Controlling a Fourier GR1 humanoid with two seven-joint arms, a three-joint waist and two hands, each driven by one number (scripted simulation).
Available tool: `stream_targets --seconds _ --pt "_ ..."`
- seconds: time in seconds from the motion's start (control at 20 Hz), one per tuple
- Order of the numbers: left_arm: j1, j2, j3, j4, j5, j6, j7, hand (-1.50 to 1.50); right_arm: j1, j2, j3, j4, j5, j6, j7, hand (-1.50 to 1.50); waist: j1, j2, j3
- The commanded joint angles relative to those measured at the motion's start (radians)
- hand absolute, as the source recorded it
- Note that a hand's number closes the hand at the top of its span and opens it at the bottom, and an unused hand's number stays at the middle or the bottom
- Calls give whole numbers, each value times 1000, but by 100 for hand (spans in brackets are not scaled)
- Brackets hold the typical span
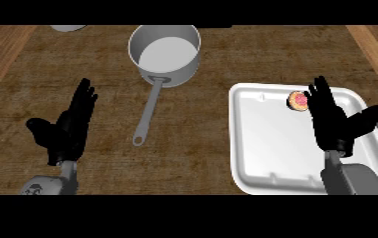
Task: Pick the cupcake from the tray and place it in the pot
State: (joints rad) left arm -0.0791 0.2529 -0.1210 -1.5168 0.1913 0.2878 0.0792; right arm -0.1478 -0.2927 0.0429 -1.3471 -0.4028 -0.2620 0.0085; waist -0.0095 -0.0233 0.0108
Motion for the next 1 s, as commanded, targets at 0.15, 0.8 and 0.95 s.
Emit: stream_targets --seconds 0.15,0.8,0.95 --pt "14 6 33 -45 -22 31 -70 0 -9 -188 -141 -228 140 26 -410 150 -54 -15 -11" --pt "88 -92 -65 -43 -72 14 -232 0 391 85 -273 -396 311 -251 -1103 -150 -17 19 -11" --pt "100 -53 -31 -137 -44 -11 -184 0 547 107 -263 -449 380 -259 -1064 -150 -1 20 -11"
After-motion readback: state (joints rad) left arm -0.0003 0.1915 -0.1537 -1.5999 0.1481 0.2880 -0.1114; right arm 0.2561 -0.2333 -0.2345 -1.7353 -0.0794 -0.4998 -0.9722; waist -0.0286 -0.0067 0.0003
